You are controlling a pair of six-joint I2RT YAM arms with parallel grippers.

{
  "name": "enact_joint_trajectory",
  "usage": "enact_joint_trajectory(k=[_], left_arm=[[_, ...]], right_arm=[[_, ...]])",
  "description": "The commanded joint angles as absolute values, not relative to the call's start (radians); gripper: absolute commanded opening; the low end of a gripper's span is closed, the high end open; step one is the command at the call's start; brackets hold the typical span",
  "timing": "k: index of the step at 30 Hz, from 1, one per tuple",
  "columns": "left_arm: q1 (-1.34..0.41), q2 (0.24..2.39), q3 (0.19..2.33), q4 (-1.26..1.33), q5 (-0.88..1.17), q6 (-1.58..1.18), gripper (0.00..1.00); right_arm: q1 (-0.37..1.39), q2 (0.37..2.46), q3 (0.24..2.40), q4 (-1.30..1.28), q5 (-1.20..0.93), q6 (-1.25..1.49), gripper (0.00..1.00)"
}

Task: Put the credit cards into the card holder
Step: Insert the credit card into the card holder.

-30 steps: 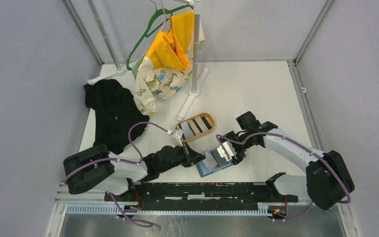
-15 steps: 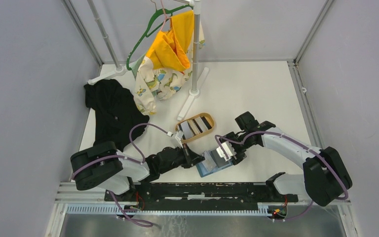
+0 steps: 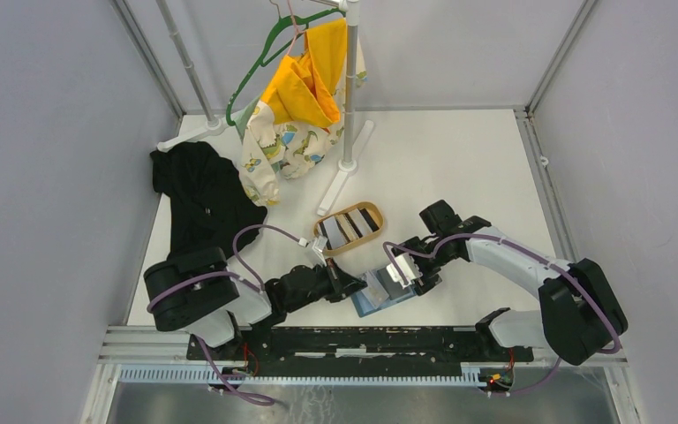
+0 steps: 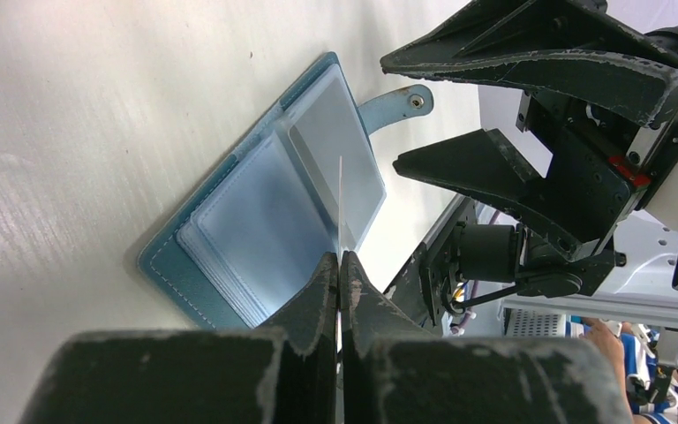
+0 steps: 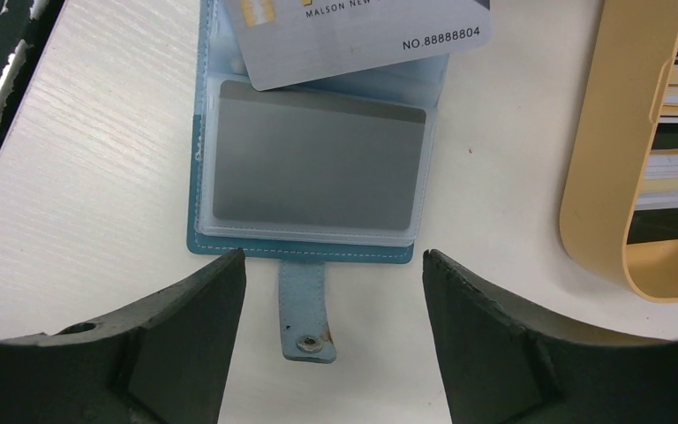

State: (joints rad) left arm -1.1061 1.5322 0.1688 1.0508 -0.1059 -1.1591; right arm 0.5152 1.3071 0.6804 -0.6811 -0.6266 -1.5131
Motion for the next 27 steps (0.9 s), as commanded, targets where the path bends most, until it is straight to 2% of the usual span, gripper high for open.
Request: enact_joint_trajectory(k=[1, 12, 27], left_arm=[[-1.099, 1.566, 0.162, 1.164, -0.129, -1.211, 0.02], [-1.069, 1.741, 0.121, 1.429, -0.090, -1.306, 0.02], [-1.070, 1.844, 0.127, 1.517, -0.058, -1.351, 0.02]], right_arm=[[0.515, 1.313, 0.679, -0.687, -0.624, -1.526, 0.79], [0.515, 1.325, 0.678, -0.690, -0.609, -1.529, 0.79], [0.519, 1.382, 0.680, -0.722, -0.569, -1.543, 0.79]])
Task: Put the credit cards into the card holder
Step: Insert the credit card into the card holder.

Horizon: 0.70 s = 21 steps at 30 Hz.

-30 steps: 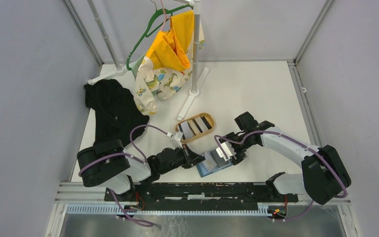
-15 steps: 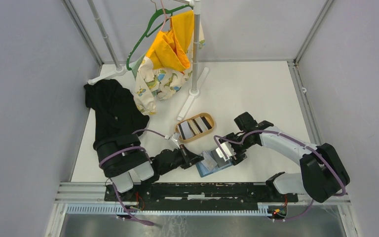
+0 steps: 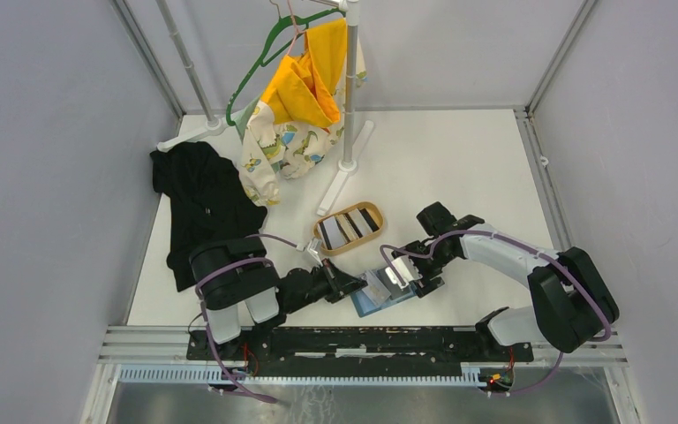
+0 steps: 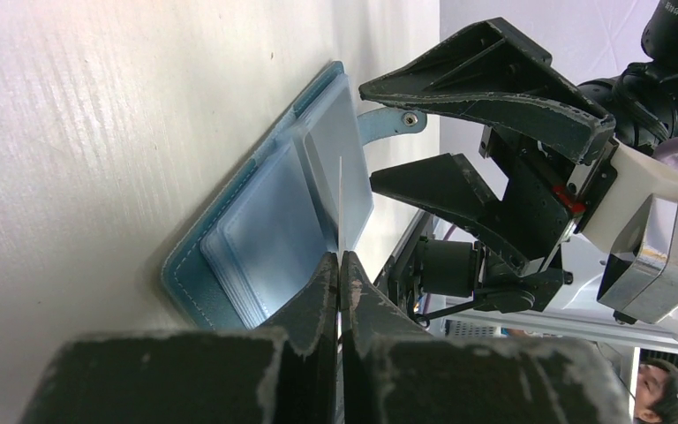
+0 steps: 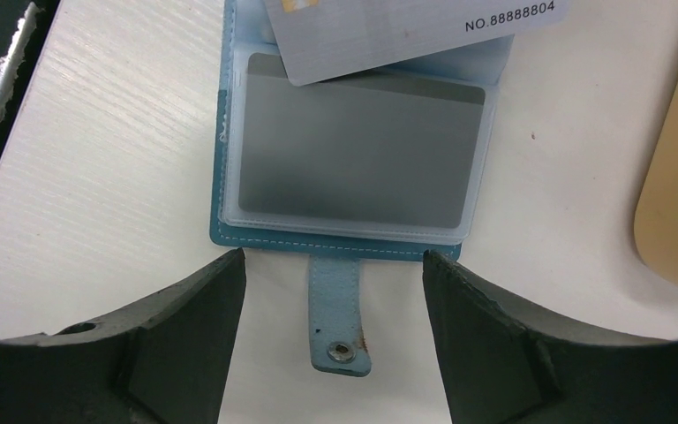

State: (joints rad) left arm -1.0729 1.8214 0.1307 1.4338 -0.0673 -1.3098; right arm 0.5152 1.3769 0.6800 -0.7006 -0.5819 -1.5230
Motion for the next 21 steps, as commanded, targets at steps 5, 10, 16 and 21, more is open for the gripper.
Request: enact_joint_trajectory(k=[5, 10, 16, 21], left_arm=[[-1.071, 1.882, 0.119, 1.547, -0.062, -1.380, 0.02], [-1.071, 1.926, 0.127, 1.569, -0.053, -1.404, 0.02], [-1.072, 1.916, 0.126, 1.535, -0.055, -1.406, 0.02], [-1.071, 1.891, 0.150, 1.455, -0.044, -1.396, 0.02]], right_arm=[[0.521, 1.379, 0.678, -0.720, -0.568, -1.539, 0.79], [0.522, 1.380, 0.675, -0.711, -0.559, -1.534, 0.79], [0.529, 1.390, 0.673, -0.707, -0.552, -1.527, 0.78], [0.537, 1.395, 0.673, -0.703, -0.552, -1.523, 0.78]])
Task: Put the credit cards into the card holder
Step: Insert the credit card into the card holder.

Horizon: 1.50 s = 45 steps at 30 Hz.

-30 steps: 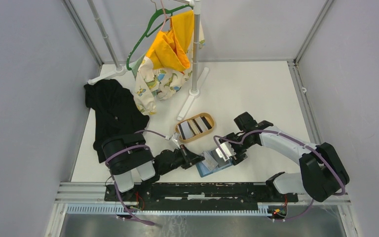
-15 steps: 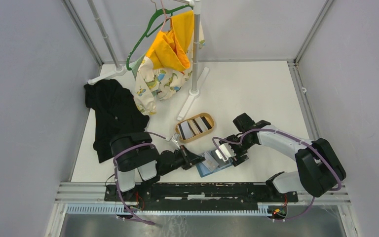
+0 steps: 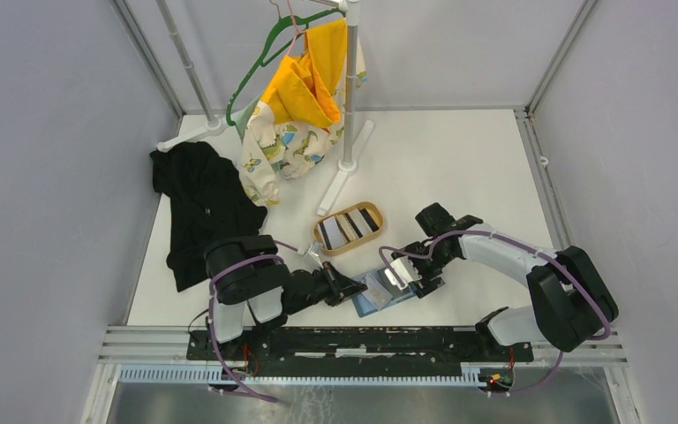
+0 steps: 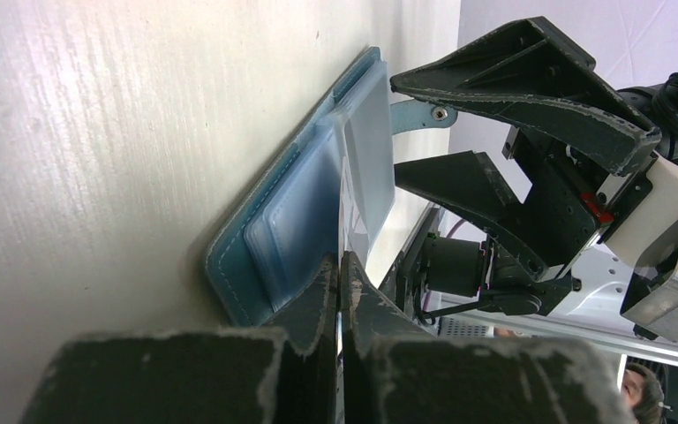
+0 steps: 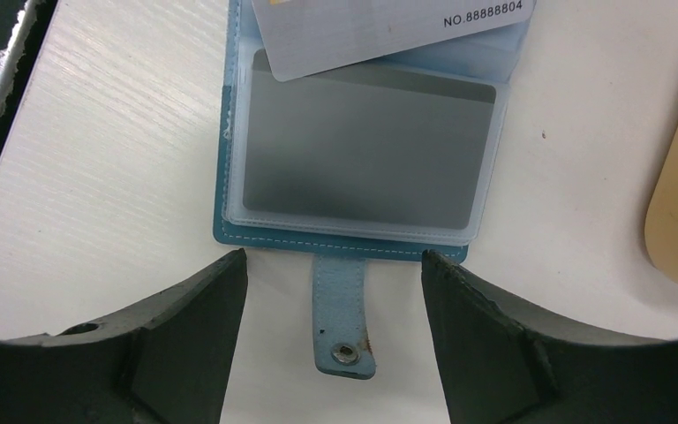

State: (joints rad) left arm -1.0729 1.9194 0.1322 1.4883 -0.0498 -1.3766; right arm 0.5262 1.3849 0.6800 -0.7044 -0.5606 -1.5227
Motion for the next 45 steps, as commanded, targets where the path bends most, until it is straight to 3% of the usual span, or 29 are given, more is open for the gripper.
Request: enact_joint_trajectory(k=[1, 45], left_arm=[[-1.071, 1.891, 0.155, 1.448, -0.042, -1.396, 0.02], [-1.065, 1.902, 0.233, 1.272, 0.023, -1.444, 0.02]], right_arm=[[0.537, 1.394, 0.674, -0.703, -0.553, -1.522, 0.78], [0.595, 1.413, 0.660, -0.641, -0.536, -1.471, 0.75]])
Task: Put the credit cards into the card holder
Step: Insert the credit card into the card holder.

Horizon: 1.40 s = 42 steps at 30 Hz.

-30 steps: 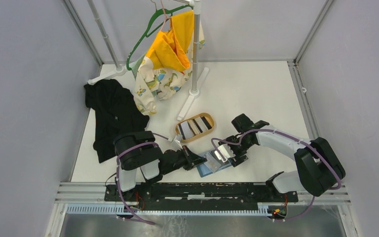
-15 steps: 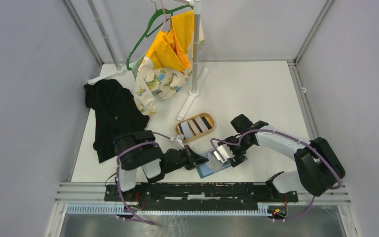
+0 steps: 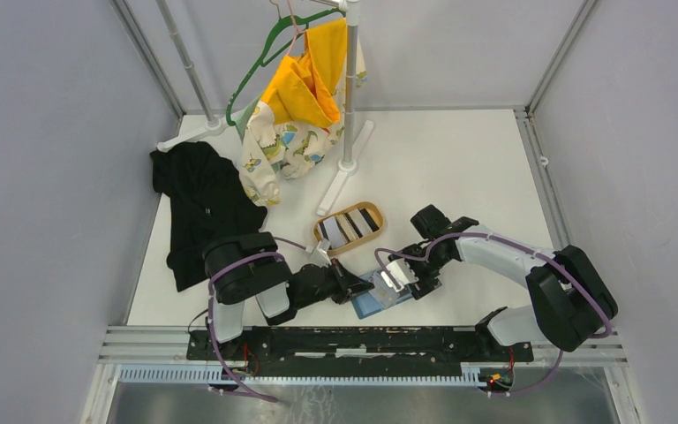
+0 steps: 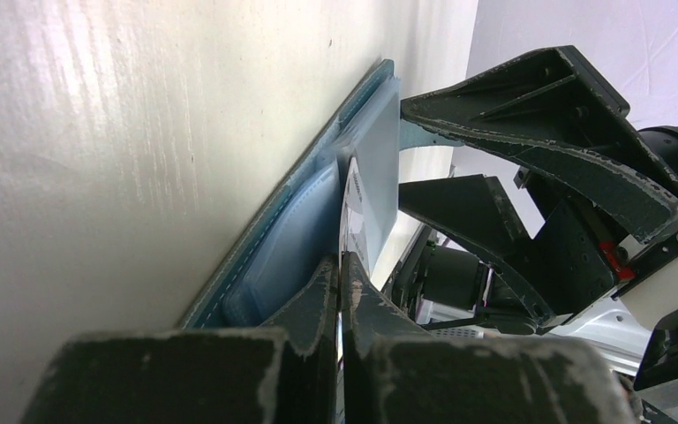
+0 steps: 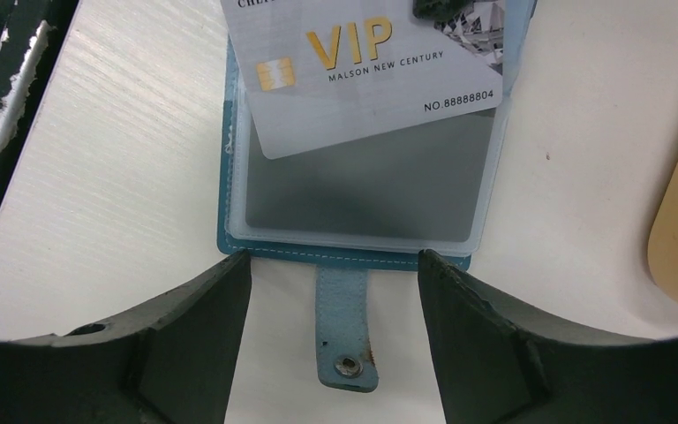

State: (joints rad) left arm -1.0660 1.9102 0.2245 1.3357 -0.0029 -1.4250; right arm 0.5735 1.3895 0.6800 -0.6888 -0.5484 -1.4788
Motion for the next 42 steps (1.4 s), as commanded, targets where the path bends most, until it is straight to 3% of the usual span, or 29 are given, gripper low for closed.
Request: enact_joint_trajectory(k=[1, 42], left_arm=[[-1.066, 1.899, 0.233, 1.267, 0.023, -1.444, 0.02], [-1.048, 1.802, 0.286, 1.026, 0.115, -1.342, 0.02]], right_arm=[[0.598, 1.413, 0.660, -0.639, -0.534, -1.470, 0.75], [0.650, 1.395, 0.625, -0.512, -0.494, -1.397, 0.71]])
